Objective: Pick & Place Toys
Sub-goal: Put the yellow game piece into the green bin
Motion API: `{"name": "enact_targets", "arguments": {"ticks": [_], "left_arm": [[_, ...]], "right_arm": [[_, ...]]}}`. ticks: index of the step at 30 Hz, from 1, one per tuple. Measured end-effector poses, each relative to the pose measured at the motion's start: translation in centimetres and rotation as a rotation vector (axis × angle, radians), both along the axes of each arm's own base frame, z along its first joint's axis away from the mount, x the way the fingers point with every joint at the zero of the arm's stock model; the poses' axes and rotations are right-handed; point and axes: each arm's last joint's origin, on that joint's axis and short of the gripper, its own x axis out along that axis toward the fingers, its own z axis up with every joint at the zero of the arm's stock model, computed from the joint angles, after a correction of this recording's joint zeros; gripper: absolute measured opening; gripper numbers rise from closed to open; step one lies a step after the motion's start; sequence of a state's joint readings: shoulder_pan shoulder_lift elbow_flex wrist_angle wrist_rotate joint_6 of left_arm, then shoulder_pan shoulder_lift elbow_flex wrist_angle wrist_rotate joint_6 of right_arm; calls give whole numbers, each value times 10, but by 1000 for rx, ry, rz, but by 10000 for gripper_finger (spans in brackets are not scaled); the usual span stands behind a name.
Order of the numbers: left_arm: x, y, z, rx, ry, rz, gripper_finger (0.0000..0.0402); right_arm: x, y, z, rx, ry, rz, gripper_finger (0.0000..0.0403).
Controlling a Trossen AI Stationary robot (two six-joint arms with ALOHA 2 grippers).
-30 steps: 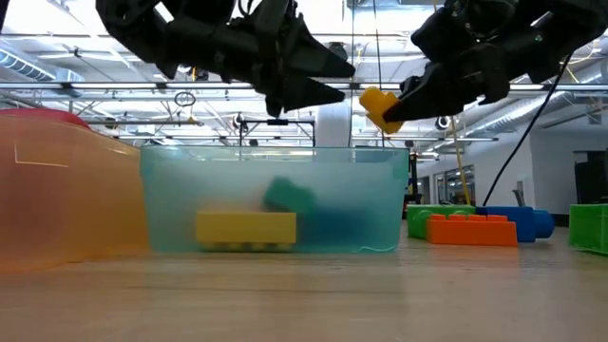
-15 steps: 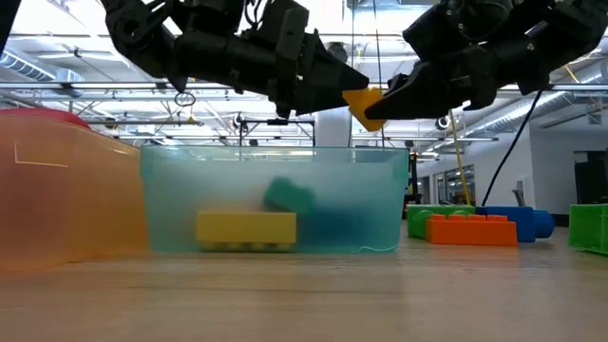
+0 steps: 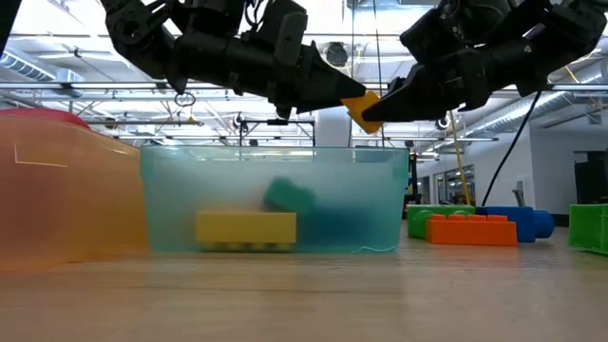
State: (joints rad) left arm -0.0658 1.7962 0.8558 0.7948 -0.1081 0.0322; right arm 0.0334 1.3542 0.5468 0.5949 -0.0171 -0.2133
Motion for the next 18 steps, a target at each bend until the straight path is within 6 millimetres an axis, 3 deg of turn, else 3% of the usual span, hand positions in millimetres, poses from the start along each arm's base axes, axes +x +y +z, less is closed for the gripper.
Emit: {"name": "enact_targets", "arguments": {"ticks": [6, 11, 14, 18], "left_arm": [[-2, 0, 6, -11, -4, 0, 112], [-19, -2, 37, -45, 30, 4, 112], [-34, -5, 48, -54, 128, -29, 112], [-47, -22, 42, -86, 291, -204, 112]], "right_arm": [[-1, 0, 2, 1, -5, -18, 117], [-10, -1, 9, 17, 28, -49, 157], [-20, -2, 19, 4, 33, -46, 174], [-32, -2, 29, 32, 38, -55, 184]]}}
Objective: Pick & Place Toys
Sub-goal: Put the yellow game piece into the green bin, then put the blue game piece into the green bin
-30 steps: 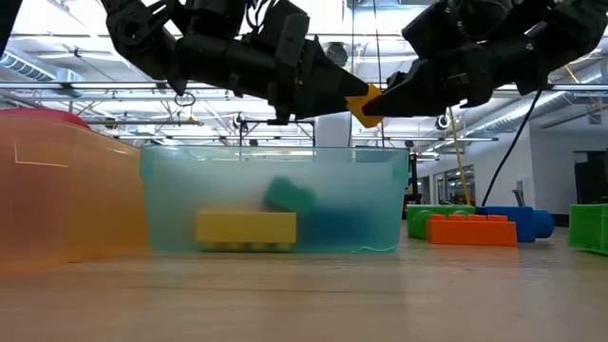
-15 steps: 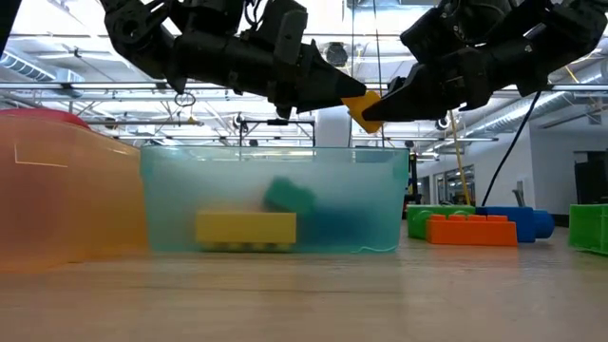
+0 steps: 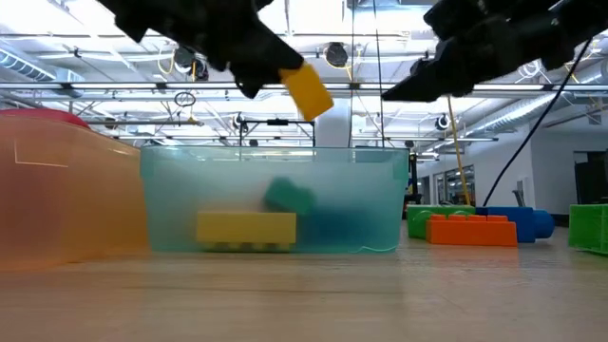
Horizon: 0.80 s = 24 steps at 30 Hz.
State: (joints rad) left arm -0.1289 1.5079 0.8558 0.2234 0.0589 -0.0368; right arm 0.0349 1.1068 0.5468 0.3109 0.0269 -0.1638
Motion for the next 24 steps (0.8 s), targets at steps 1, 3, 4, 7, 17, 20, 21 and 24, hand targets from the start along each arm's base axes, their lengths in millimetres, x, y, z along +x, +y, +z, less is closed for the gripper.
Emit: {"name": "enact_targets", "arguments": {"ticks": [1, 3, 4, 7, 17, 20, 21, 24], "left_arm": [[-1, -6, -3, -15, 22, -48, 112], [0, -16, -10, -38, 52, -132, 112], [0, -20, -14, -47, 68, -168, 112], [4, -28, -30, -75, 128, -249, 112], [14, -14, -52, -136, 199, -104, 214], [16, -8, -50, -152, 177, -75, 280], [17, -6, -49, -158, 171, -67, 298], [18, -2, -48, -162, 159, -55, 343]], "right_arm": [[-2, 0, 3, 11, -11, -4, 184], [-7, 0, 9, 22, -36, -7, 182], [-9, 0, 12, 22, -45, -6, 180], [-12, 0, 16, 23, -62, -5, 175], [-18, -1, 7, 115, 55, -42, 180], [-21, 0, -2, 164, 151, -69, 197], [-22, 0, -6, 174, 188, -81, 205], [-24, -1, -18, 193, 292, -152, 231]]}}
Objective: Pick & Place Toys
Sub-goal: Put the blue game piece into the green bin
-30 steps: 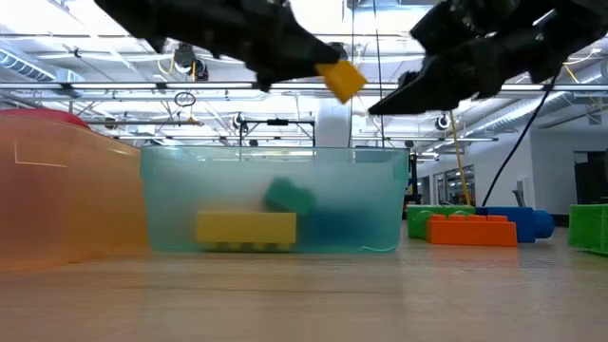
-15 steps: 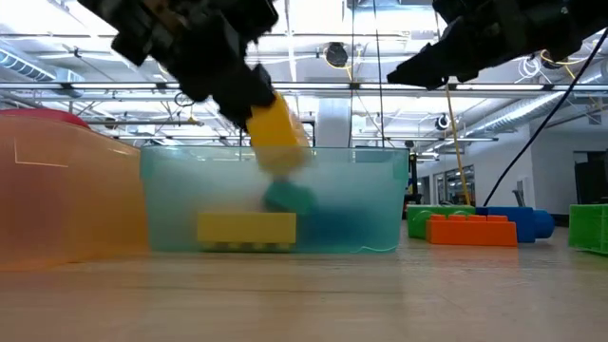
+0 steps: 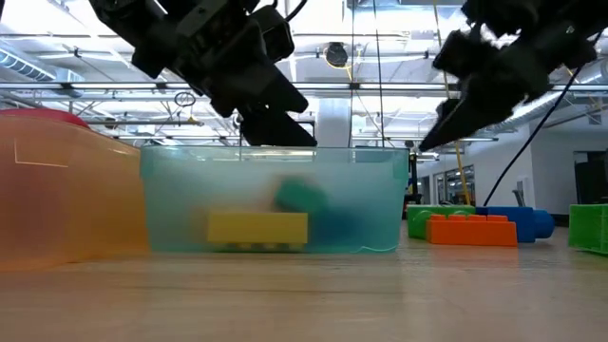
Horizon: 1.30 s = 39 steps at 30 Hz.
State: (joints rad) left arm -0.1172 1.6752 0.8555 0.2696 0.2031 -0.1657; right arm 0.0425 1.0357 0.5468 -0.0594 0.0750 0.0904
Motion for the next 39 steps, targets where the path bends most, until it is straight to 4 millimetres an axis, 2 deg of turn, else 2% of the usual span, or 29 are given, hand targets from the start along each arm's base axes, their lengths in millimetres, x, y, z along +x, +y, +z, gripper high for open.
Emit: {"name": "enact_targets", "arguments": {"ticks": [5, 11, 22, 30, 34, 39], "left_arm": [[3, 5, 3, -5, -40, 17, 386], [3, 7, 4, -26, -41, 38, 396], [3, 8, 4, -4, -41, 63, 397], [4, 9, 4, 15, -47, 95, 397], [4, 9, 4, 14, -47, 95, 397], [4, 9, 4, 14, -49, 95, 397]], "right_arm": [[8, 0, -28, -21, 174, 13, 263], [26, -1, -51, -52, 205, 62, 274], [35, -21, -65, -44, 226, 5, 271], [37, -24, -65, -58, 203, 16, 258], [35, -24, -67, -42, 211, 36, 242], [35, -23, -67, -28, 205, 56, 199]]}}
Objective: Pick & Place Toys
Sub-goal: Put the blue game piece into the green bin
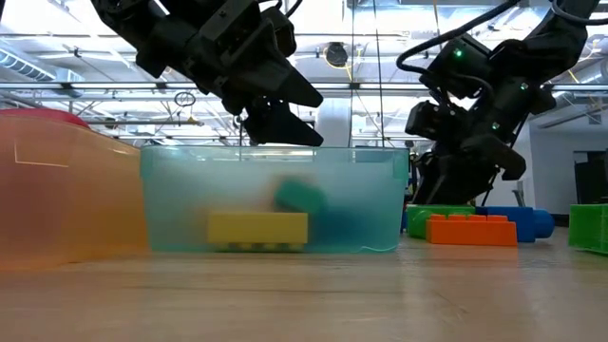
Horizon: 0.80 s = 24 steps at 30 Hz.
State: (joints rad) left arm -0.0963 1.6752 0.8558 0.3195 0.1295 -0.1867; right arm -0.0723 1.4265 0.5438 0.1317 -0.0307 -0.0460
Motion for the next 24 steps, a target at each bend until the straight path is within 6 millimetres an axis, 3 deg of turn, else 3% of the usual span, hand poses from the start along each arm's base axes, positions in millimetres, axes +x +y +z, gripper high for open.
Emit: {"name": "enact_targets", "arguments": {"ticks": [9, 14, 18, 24], "left_arm": [[2, 0, 3, -4, -38, 1, 397], [4, 0, 7, -8, -82, 6, 397], [7, 6, 14, -14, -152, 123, 397], [10, 15, 22, -72, -232, 282, 397]], "right_arm": [[1, 0, 1, -23, -15, 21, 102], [-1, 0, 6, -82, -23, 80, 79], [-2, 6, 28, -182, -84, 121, 79], [-10, 33, 61, -495, -224, 105, 78]]}}
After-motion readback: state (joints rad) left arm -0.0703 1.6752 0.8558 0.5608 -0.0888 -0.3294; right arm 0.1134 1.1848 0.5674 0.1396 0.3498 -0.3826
